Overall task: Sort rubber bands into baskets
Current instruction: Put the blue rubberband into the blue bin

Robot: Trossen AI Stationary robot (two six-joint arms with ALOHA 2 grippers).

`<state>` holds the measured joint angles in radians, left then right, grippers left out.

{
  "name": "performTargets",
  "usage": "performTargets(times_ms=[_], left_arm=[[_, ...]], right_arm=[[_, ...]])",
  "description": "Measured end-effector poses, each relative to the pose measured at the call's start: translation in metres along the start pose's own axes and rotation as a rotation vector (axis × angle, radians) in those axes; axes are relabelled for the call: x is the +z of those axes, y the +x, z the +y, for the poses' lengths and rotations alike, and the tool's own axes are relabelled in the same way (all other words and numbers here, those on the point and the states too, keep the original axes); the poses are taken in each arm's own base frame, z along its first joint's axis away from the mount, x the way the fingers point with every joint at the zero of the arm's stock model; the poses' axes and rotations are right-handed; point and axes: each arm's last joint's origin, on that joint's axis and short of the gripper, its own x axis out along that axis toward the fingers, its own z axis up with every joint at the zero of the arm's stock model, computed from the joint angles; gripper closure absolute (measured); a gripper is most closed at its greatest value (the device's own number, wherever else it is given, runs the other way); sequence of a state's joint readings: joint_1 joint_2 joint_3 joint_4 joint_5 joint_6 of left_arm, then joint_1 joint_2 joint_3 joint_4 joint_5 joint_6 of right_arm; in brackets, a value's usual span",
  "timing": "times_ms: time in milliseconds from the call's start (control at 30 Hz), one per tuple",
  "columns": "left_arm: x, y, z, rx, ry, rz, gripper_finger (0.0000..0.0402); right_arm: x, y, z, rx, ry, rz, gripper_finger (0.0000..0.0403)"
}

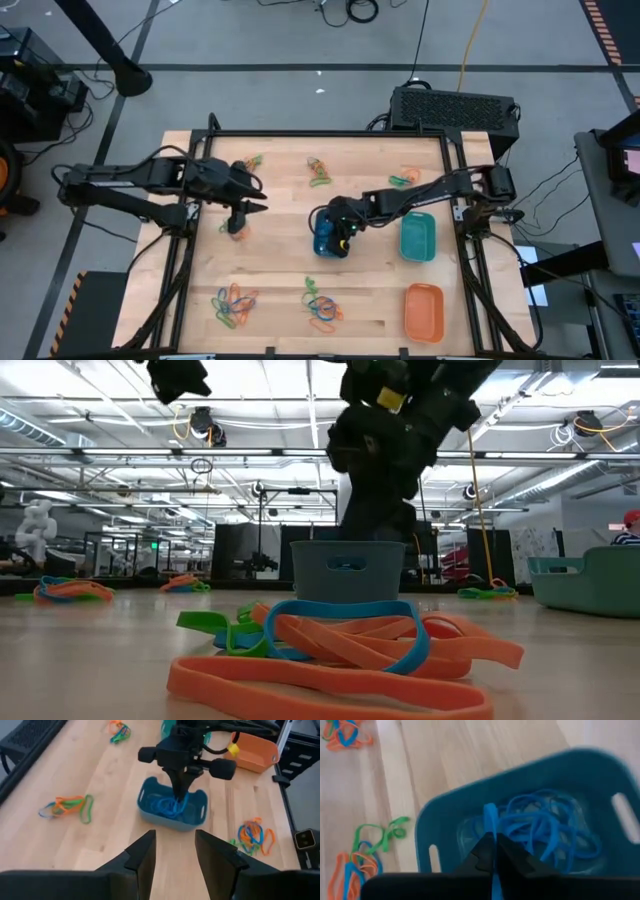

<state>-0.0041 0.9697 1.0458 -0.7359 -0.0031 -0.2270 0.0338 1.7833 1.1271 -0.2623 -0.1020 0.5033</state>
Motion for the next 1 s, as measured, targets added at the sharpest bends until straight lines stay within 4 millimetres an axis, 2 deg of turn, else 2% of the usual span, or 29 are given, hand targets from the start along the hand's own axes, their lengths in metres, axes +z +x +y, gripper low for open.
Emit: performTargets(times_ms=[300, 433, 667, 800, 1000], left_arm=[[-0.025, 0.025, -0.007, -0.087, -0.076, 0.051, 0.0258], [-0.032, 0.032, -0.012, -0.119, -0.079, 0.045, 0.0258], [-0.055, 0.043, -0.017, -0.154, -0.101, 0.144, 0.0258], [-0.074, 0.050, -0.026, -0.226, -0.089, 0.233, 0.0258], [-0.108, 0.057, -0.044, -0.321, -0.076, 0.339, 0.0258]], right_arm=[[0.000, 0.000, 0.001, 0.020, 0.059, -0.009, 0.0368], [0.000, 0.000, 0.001, 0.032, 0.051, 0.004, 0.0346], [0.002, -0.002, 0.001, 0.043, 0.054, 0.002, 0.0307], [0.008, -0.006, 0.008, 0.127, 0.047, 0.013, 0.0301], [0.012, -0.008, 0.031, 0.223, -0.039, -0.051, 0.0306]])
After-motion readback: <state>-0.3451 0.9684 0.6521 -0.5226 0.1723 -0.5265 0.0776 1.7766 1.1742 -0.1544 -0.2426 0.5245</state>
